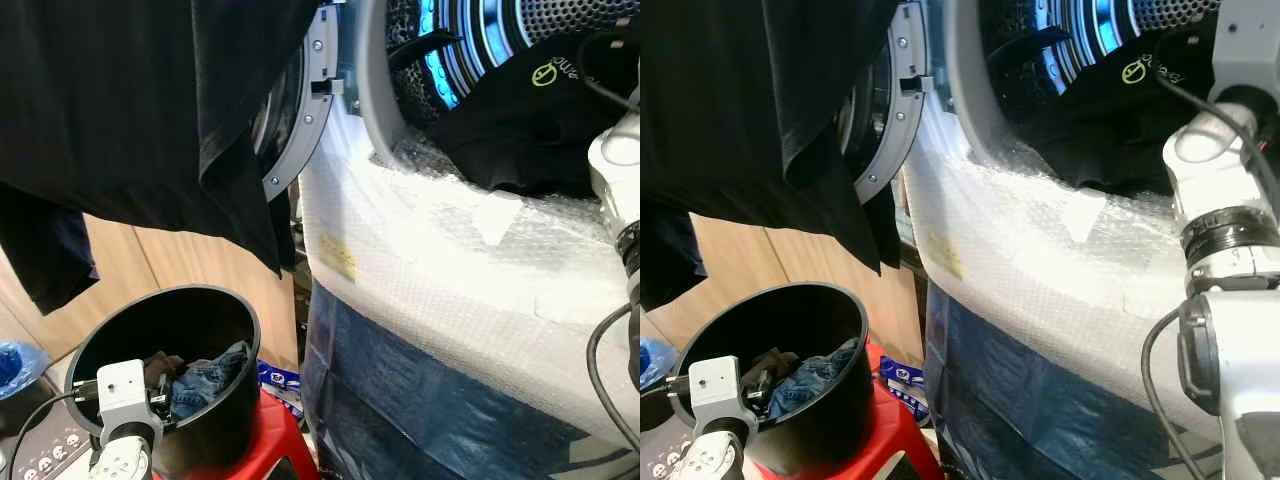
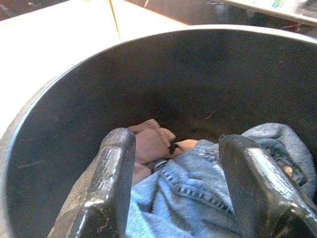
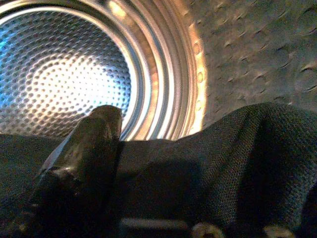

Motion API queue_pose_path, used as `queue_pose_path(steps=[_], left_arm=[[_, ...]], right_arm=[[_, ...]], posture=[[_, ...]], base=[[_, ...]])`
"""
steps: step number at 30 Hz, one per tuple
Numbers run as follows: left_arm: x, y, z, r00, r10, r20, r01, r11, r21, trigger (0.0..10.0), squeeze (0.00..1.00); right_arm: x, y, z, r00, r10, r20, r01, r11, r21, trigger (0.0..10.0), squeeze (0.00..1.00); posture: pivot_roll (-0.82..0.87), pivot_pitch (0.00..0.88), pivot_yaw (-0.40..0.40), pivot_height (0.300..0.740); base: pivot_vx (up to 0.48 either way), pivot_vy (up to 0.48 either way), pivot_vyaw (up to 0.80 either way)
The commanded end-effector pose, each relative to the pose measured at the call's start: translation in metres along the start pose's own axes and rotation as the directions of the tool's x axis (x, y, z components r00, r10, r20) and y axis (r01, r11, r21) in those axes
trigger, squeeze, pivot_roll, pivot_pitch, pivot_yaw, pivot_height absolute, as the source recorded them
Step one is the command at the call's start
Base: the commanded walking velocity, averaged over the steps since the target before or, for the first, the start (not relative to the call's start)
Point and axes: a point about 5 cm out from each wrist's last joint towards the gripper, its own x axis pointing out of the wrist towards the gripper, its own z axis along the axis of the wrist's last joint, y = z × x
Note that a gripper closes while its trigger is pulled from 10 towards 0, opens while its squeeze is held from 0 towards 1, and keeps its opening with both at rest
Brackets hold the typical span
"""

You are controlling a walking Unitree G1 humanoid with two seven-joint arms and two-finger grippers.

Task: Clothes washing

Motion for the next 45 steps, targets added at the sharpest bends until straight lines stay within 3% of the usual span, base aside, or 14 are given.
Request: queue_pose_path(steps=[1, 3, 8, 10, 12, 14, 18, 20, 21, 26, 32, 38, 43, 45], left_arm=[[0.002, 0.000, 0.003, 1.000, 0.001, 0.011, -0.001, 1.000, 0.029, 10.0, 0.00], [0.002, 0.000, 0.003, 1.000, -0.002, 0.009, 0.002, 1.000, 0.030, 10.0, 0.00], [0.003, 0.000, 0.004, 1.000, -0.007, 0.009, 0.007, 0.999, 0.031, 10.0, 0.00], [0.004, -0.001, 0.005, 1.000, -0.009, 0.010, 0.009, 0.999, 0.033, 10.0, 0.00], [0.004, -0.001, 0.005, 1.000, -0.009, 0.011, 0.009, 0.999, 0.033, 10.0, 0.00], [0.004, -0.001, 0.005, 1.000, -0.009, 0.012, 0.009, 0.999, 0.033, 10.0, 0.00], [0.003, -0.003, 0.005, 1.000, -0.014, 0.010, 0.013, 0.999, 0.031, 10.0, 0.00], [0.002, -0.003, 0.004, 1.000, -0.016, 0.008, 0.016, 0.999, 0.031, 10.0, 0.00], [0.002, -0.004, 0.003, 1.000, -0.019, 0.006, 0.019, 0.999, 0.032, 10.0, 0.00], [0.001, -0.006, 0.001, 1.000, -0.024, 0.002, 0.024, 0.999, 0.030, 10.0, 0.00], [0.000, -0.008, -0.001, 0.999, -0.035, -0.003, 0.035, 0.999, 0.028, 10.0, 0.00], [-0.001, -0.008, -0.004, 0.999, -0.038, -0.014, 0.039, 0.999, 0.028, 10.0, 0.00], [-0.001, -0.010, -0.006, 0.998, -0.052, -0.020, 0.053, 0.998, 0.033, 10.0, 0.00], [-0.001, -0.010, -0.005, 0.998, -0.053, -0.018, 0.054, 0.998, 0.034, 10.0, 0.00]], right_arm=[[-0.010, 0.017, -0.014, 0.980, 0.135, -0.143, -0.107, 0.976, 0.192, 10.0, 0.00], [-0.027, 0.042, -0.021, 0.908, 0.342, -0.242, -0.206, 0.867, 0.453, 10.0, 0.00], [-0.036, 0.058, -0.008, 0.896, 0.414, -0.160, -0.317, 0.849, 0.422, 10.0, 0.00], [-0.041, 0.069, 0.003, 0.853, 0.494, -0.171, -0.346, 0.778, 0.524, 10.0, 0.00], [-0.042, 0.073, 0.009, 0.840, 0.518, -0.160, -0.369, 0.762, 0.532, 10.0, 0.00], [-0.037, 0.068, 0.022, 0.870, 0.484, -0.092, -0.396, 0.799, 0.452, 10.0, 0.00], [-0.033, 0.062, 0.035, 0.893, 0.447, -0.042, -0.385, 0.810, 0.443, 10.0, 0.00], [-0.034, 0.061, 0.037, 0.893, 0.448, -0.035, -0.378, 0.792, 0.480, 10.0, 0.00], [-0.037, 0.061, 0.037, 0.883, 0.466, -0.047, -0.371, 0.757, 0.538, 10.0, 0.00], [-0.042, 0.043, 0.023, 0.905, 0.416, -0.090, -0.320, 0.803, 0.503, 10.0, 0.00], [-0.055, 0.023, -0.006, 0.868, 0.479, -0.133, -0.398, 0.829, 0.392, 10.0, 0.00], [-0.056, -0.015, -0.002, 0.892, 0.437, -0.114, -0.355, 0.835, 0.420, 10.0, 0.00], [-0.075, -0.023, 0.013, 0.899, 0.434, -0.048, -0.353, 0.787, 0.505, 10.0, 0.00], [-0.091, -0.019, 0.018, 0.886, 0.461, -0.043, -0.351, 0.731, 0.586, 10.0, 0.00]], posture=[[0.15, 0.000, 0.057, 0.740], [0.14, 0.000, 0.058, 0.740], [0.14, 0.000, 0.066, 0.740], [0.14, 0.000, 0.063, 0.740], [0.14, 0.000, 0.063, 0.740], [0.13, 0.000, 0.064, 0.740], [0.12, 0.000, 0.063, 0.740], [0.11, 0.000, 0.063, 0.740], [0.11, 0.000, 0.063, 0.740], [0.09, 0.000, 0.056, 0.740], [0.07, 0.000, 0.048, 0.740], [0.05, 0.000, 0.050, 0.740], [0.04, 0.000, 0.052, 0.740], [0.04, 0.000, 0.052, 0.740]], base=[[0.000, 0.000, 0.00], [0.000, 0.000, 0.00], [0.000, 0.000, 0.00], [0.000, 0.000, 0.00], [0.000, 0.000, 0.00], [0.000, 0.000, 0.00], [0.000, 0.000, 0.00], [0.000, 0.000, 0.00], [0.000, 0.000, 0.00], [0.000, 0.000, 0.00], [0.000, 0.000, 0.00], [0.000, 0.000, 0.00], [0.000, 0.000, 0.00], [0.000, 0.000, 0.00]])
